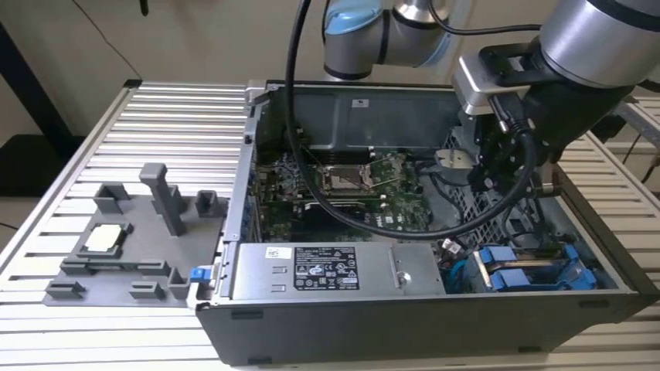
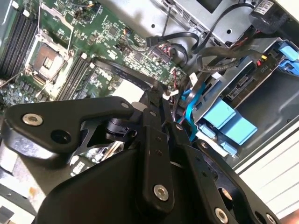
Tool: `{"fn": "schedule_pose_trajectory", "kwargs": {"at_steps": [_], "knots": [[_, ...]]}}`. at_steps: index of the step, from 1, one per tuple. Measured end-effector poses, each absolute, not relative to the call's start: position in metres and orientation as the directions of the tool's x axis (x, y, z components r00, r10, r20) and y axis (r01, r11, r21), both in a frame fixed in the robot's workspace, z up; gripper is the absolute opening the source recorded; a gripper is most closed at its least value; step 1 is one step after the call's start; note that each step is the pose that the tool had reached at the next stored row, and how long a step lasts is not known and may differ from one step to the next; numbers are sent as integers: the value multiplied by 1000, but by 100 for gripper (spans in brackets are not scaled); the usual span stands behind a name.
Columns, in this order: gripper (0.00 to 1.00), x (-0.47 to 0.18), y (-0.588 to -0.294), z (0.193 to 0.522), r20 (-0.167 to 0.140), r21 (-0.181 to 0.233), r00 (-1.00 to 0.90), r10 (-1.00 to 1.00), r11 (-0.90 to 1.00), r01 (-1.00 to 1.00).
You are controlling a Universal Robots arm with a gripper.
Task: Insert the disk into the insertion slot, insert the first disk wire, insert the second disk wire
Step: 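Insert the first disk wire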
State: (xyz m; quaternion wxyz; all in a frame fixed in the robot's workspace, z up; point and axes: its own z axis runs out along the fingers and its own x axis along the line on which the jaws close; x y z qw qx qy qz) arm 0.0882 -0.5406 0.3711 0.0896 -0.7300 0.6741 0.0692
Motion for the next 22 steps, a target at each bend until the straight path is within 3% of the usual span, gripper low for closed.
{"fn": "schedule_pose_trajectory", "kwargs": {"at_steps": [11, 22], "knots": [[16, 91, -541, 371, -33, -23, 82, -996, -81, -996], [16, 117, -542, 365, -28, -22, 82, -996, -81, -996]]}}
